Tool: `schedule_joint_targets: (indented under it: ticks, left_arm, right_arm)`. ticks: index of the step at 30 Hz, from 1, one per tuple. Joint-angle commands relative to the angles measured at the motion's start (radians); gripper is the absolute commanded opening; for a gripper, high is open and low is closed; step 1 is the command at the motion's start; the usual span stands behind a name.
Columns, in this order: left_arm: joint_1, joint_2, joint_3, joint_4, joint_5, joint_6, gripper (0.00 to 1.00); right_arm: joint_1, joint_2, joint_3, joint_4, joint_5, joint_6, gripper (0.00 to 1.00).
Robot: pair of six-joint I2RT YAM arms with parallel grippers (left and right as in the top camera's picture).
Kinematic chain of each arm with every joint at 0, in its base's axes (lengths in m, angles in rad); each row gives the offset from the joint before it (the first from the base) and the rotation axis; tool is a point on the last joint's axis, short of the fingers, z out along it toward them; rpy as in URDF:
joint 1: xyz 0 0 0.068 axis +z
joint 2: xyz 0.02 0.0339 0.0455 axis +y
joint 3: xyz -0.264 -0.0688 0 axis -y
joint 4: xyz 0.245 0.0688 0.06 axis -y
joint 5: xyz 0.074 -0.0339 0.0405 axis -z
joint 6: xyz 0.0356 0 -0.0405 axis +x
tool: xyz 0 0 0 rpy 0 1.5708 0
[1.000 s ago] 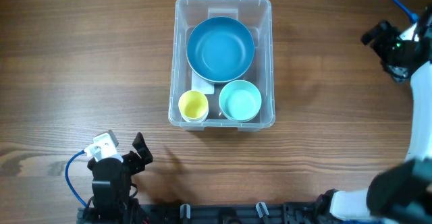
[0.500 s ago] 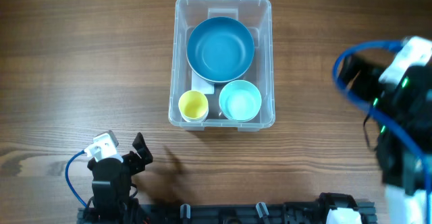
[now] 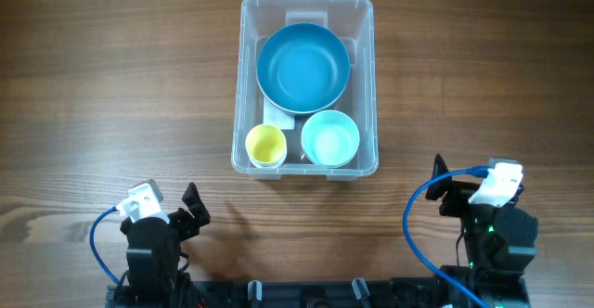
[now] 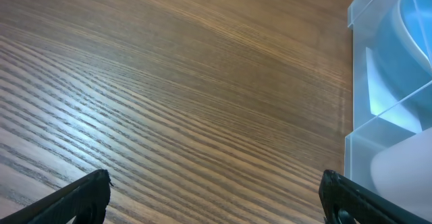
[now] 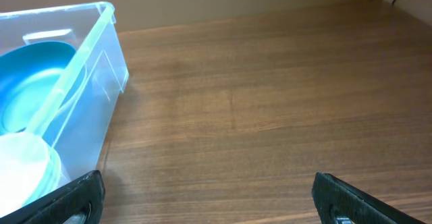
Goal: Pack container
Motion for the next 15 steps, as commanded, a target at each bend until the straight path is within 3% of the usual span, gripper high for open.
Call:
schedule_joint_targets:
  ticks: [1, 15]
  left_arm:
    - [0.007, -0.008, -0.01, 0.0, 0.009, 0.005, 1.0]
    - [0.007, -0.008, -0.01, 0.0, 0.009, 0.005, 1.0]
  right_arm:
    - [-0.005, -0.069, -0.065, 0.007, -0.02, -0.005, 1.0]
    - [-0.005, -0.089, -0.129, 0.015, -0.031, 0.042, 1.0]
